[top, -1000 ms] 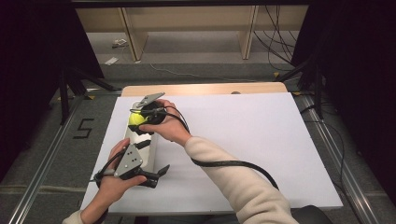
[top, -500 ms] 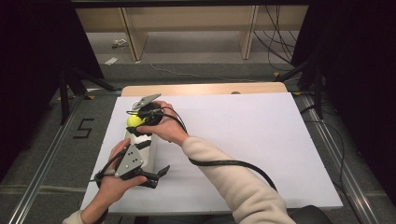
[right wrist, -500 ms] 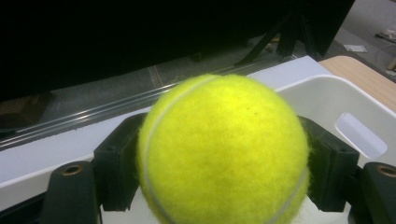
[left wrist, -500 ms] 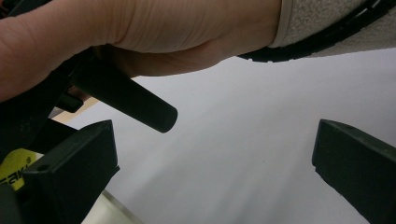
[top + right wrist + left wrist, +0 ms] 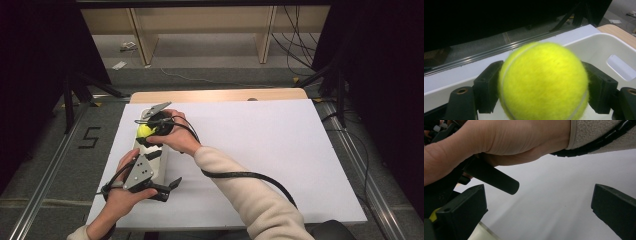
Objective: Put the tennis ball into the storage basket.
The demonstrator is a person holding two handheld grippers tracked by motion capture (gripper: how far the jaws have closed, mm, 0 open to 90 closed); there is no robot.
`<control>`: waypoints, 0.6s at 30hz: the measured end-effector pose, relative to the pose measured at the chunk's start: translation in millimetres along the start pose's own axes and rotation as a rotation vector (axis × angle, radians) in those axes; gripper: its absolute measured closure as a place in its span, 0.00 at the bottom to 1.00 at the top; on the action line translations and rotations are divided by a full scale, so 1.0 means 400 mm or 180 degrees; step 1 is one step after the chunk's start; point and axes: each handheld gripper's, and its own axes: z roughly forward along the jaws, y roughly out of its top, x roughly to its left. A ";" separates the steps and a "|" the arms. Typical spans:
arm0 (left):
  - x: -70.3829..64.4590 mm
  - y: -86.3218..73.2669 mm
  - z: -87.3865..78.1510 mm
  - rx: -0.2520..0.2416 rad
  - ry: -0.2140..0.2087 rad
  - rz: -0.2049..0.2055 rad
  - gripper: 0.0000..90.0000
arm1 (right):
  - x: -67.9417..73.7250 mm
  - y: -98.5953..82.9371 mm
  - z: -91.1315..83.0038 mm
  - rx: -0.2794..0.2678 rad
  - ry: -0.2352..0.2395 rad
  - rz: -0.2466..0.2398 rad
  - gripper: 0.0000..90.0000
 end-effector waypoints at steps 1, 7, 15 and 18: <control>0.000 0.000 0.000 0.0000 0.0000 0.0000 0.00 | 0.000 0.000 0.000 -0.0003 0.0001 0.0006 0.27; 0.000 0.000 0.000 -0.0001 -0.0001 -0.0002 0.00 | -0.001 0.010 -0.010 -0.0060 -0.0057 0.0012 0.19; 0.000 0.000 0.000 -0.0004 -0.0002 -0.0007 0.00 | -0.014 0.007 -0.039 -0.0143 -0.0098 0.0065 0.17; 0.000 0.000 0.000 -0.0007 -0.0004 -0.0012 0.00 | -0.021 0.001 -0.063 -0.0187 -0.0098 0.0121 0.17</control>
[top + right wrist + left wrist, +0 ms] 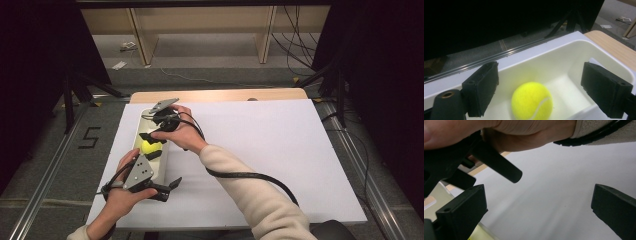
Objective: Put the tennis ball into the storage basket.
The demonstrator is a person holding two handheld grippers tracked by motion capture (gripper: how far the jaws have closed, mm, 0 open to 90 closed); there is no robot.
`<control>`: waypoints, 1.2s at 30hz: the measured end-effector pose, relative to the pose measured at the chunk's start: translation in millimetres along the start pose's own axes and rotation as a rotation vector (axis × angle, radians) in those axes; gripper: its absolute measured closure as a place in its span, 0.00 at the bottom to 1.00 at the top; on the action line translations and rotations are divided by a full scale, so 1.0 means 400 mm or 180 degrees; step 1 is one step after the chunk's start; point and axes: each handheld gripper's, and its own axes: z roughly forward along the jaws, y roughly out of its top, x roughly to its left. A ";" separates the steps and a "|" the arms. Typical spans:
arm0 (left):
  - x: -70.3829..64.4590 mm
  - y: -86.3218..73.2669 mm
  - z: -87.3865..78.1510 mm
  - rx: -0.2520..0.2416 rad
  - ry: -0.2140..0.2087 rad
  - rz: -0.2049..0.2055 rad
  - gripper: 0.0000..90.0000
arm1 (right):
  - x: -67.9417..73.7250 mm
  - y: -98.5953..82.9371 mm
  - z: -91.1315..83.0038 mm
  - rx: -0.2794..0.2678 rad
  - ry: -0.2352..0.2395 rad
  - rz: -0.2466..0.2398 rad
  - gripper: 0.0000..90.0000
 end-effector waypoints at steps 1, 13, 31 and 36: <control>0.001 0.000 0.000 0.0007 0.0002 0.0008 0.00 | -0.002 -0.002 -0.006 -0.0017 0.0006 0.0015 0.17; 0.001 0.000 0.001 0.0005 0.0003 -0.0022 0.00 | -0.050 -0.054 -0.116 -0.0095 -0.0117 0.0144 0.17; 0.001 -0.001 0.001 0.0003 0.0012 -0.0034 0.00 | -0.067 -0.101 -0.215 -0.0136 -0.0215 0.0192 0.18; 0.000 -0.001 0.001 0.0008 0.0013 -0.0031 0.00 | -0.066 -0.117 -0.236 -0.0152 -0.0201 0.0219 0.18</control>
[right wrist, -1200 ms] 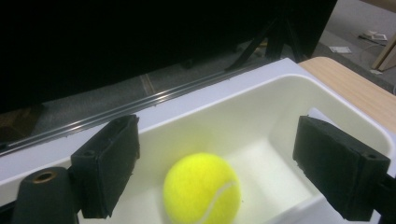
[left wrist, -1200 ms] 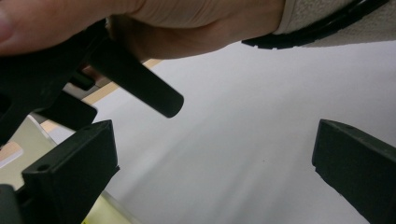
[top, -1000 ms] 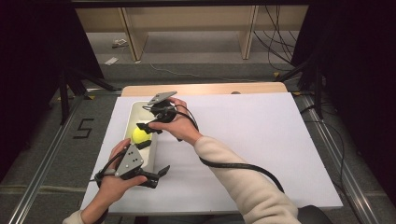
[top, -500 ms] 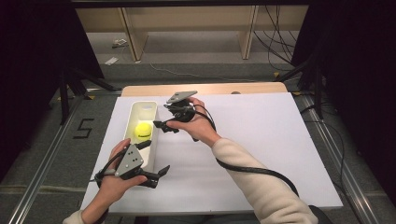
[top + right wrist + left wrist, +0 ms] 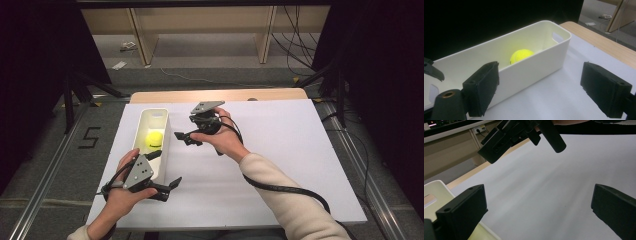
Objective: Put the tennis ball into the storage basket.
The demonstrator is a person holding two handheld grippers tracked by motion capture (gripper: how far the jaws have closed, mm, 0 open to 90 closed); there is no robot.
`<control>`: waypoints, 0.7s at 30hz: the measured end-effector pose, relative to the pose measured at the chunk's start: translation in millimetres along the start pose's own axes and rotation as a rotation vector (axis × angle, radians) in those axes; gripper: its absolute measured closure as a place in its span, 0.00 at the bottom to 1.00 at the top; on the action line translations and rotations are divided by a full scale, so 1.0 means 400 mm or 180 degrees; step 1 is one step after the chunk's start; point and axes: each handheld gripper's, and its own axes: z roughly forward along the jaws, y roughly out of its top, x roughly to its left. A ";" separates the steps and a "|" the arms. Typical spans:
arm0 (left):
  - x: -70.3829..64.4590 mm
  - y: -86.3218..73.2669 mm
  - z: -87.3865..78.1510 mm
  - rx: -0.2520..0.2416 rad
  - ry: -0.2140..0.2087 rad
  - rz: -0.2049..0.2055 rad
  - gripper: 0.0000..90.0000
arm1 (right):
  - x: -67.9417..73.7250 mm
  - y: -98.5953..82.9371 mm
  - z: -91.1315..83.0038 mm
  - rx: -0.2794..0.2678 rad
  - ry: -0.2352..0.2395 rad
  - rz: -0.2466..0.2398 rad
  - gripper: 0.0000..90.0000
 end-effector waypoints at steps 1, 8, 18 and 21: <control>0.000 0.000 0.000 0.0000 0.0001 0.0001 0.00 | 0.000 -0.002 -0.004 0.0000 -0.0002 0.0001 0.18; 0.000 0.000 0.000 -0.0002 0.0003 -0.0001 0.00 | -0.006 -0.012 -0.028 -0.0021 -0.0019 0.0006 0.18; 0.001 0.000 -0.001 0.0002 0.0010 -0.0005 0.00 | -0.021 -0.035 -0.070 -0.0037 -0.0088 0.0033 0.18; 0.001 0.000 -0.001 0.0001 0.0012 -0.0004 0.00 | -0.026 -0.045 -0.086 -0.0038 -0.0117 0.0042 0.18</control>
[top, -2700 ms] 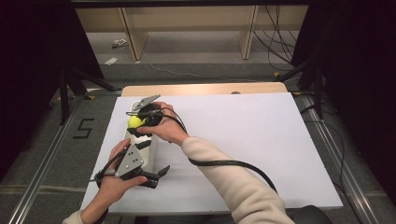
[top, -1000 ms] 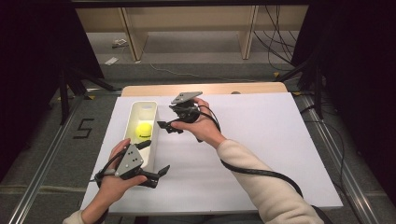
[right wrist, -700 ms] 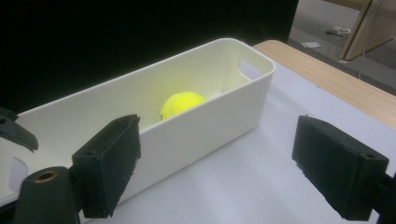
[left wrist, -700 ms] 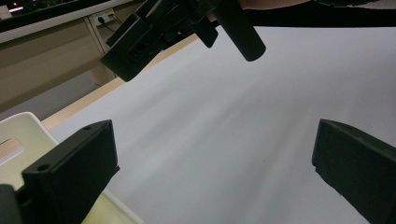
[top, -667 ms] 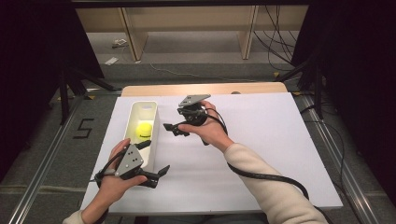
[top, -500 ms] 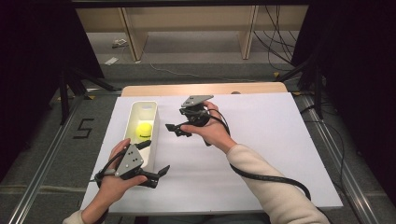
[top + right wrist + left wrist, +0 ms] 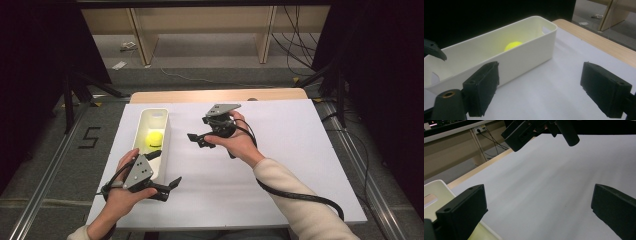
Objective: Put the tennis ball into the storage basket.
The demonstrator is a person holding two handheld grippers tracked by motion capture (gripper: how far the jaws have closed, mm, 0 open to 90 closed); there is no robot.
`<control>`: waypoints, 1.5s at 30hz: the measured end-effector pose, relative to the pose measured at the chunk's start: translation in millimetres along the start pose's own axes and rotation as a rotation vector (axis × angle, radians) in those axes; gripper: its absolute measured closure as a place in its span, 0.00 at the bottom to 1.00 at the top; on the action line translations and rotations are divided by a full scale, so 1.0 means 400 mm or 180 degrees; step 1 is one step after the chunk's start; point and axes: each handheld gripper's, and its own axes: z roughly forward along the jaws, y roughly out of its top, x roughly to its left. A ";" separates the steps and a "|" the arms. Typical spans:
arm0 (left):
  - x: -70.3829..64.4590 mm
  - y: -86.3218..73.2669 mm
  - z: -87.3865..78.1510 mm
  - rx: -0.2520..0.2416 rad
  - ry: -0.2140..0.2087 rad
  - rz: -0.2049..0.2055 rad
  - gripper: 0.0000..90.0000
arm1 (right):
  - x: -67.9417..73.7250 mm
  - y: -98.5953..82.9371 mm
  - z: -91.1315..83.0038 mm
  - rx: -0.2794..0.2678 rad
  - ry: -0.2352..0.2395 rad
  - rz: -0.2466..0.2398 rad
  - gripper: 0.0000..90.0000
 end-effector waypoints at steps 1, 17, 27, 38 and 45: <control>0.000 0.000 0.000 0.0000 0.0001 0.0000 0.00 | -0.003 -0.003 -0.007 -0.0002 -0.0006 -0.0002 0.18; 0.000 -0.001 0.001 0.0009 0.0000 -0.0008 0.00 | -0.027 -0.049 -0.075 -0.0014 -0.0123 0.0067 0.18; 0.000 -0.001 0.000 0.0007 0.0008 -0.0003 0.00 | -0.030 -0.069 -0.102 -0.0015 -0.0152 0.0089 0.18; 0.001 -0.001 0.001 0.0007 0.0005 -0.0011 0.00 | -0.042 -0.106 -0.148 -0.0024 -0.0230 0.0154 0.18; 0.000 0.000 0.002 0.0009 0.0006 -0.0008 0.00 | -0.049 -0.127 -0.176 -0.0044 -0.0272 0.0194 0.18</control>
